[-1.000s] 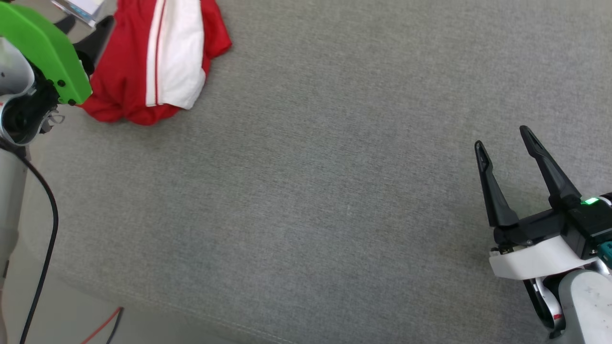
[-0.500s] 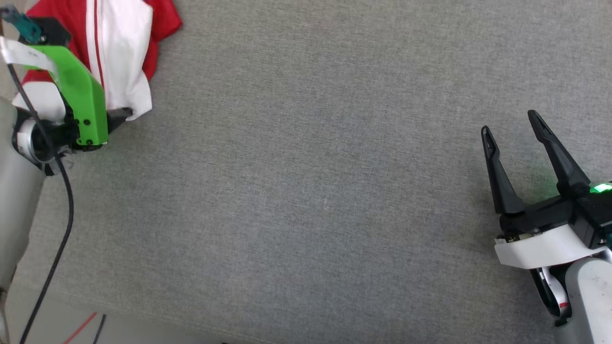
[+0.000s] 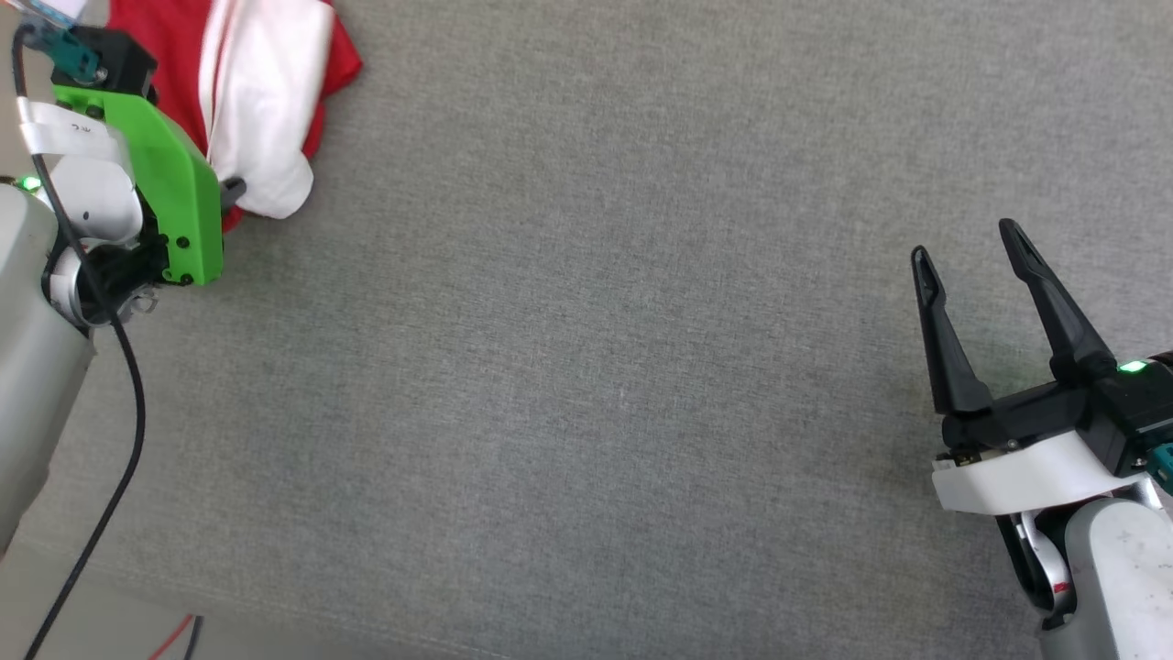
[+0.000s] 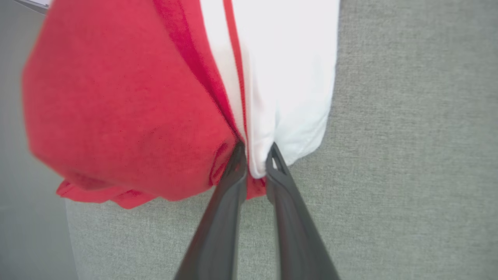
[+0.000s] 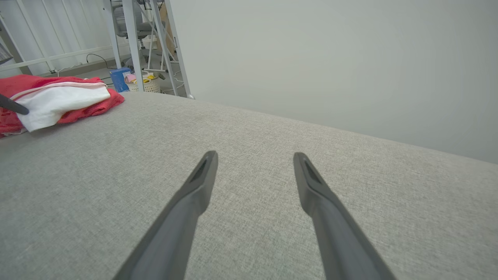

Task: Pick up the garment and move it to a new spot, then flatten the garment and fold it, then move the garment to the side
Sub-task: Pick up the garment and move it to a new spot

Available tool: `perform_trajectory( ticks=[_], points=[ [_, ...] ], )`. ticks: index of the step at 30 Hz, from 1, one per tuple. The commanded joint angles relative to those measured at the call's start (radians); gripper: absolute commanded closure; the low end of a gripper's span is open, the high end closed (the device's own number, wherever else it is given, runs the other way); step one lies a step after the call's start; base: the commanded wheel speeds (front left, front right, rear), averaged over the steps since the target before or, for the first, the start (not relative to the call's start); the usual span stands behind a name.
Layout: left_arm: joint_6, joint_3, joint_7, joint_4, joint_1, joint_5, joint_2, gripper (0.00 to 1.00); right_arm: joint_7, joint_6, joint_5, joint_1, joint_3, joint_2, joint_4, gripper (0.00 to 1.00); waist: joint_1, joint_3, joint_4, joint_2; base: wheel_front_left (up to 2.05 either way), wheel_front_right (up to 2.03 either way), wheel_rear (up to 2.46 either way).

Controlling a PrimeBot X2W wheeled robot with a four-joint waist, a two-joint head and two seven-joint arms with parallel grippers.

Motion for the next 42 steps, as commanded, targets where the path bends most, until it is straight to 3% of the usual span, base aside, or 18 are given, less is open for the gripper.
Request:
perform_trajectory(
  ticks=[1, 5, 9, 14, 25, 34, 38, 42],
  points=[
    [-0.003, -0.014, -0.024, -0.045, -0.01, -0.024, 0.027, 1.0, -0.009, -0.001, 0.008, 0.01, -0.005, 0.01, 0.004, 0.0, -0.0001, -0.065, 0.01, 0.0, 0.0, 0.0, 0.0],
    [-0.003, -0.069, -0.065, -0.181, -0.025, -0.024, 0.081, 1.0, -0.009, -0.001, 0.012, 0.028, -0.007, 0.036, 0.01, 0.0, -0.0001, -0.117, 0.01, 0.0, 0.0, 0.0, 0.0],
    [-0.003, -0.114, -0.102, -0.309, -0.033, -0.028, 0.097, 1.0, -0.009, -0.001, 0.016, 0.033, -0.006, 0.063, 0.014, 0.0, -0.0001, -0.16, -0.011, 0.0, 0.0, 0.0, 0.0],
    [-0.003, -0.172, -0.128, -0.427, -0.046, -0.011, 0.056, 1.0, -0.009, -0.001, 0.018, 0.034, -0.007, 0.086, 0.013, 0.0, -0.0001, -0.185, -0.062, 0.0, 0.0, 0.0, 0.0],
    [-0.003, -0.325, -0.186, -0.523, -0.123, 0.026, -0.178, 1.0, -0.009, -0.001, 0.011, 0.006, -0.067, 0.121, -0.016, 0.0, -0.0001, -0.145, -0.221, 0.0, 0.0, 0.0, 0.0],
    [-0.003, -0.489, -0.299, -0.411, -0.162, 0.027, -0.401, 1.0, -0.009, -0.001, -0.008, -0.01, -0.177, 0.137, -0.053, 0.0, -0.0001, -0.083, -0.277, 0.0, 0.0, 0.0, 0.0],
    [-0.003, -0.557, -0.312, -0.305, -0.121, 0.026, -0.458, 1.0, -0.009, -0.001, -0.009, -0.025, -0.192, 0.141, -0.062, 0.0, -0.0001, -0.053, -0.286, 0.0, 0.0, 0.0, 0.0],
    [-0.003, -0.583, -0.275, -0.237, -0.053, 0.06, -0.48, 1.0, -0.009, -0.001, -0.01, -0.034, -0.191, 0.144, -0.059, 0.0, -0.0001, -0.036, -0.289, 0.0, 0.0, 0.0, 0.0]
  ],
)
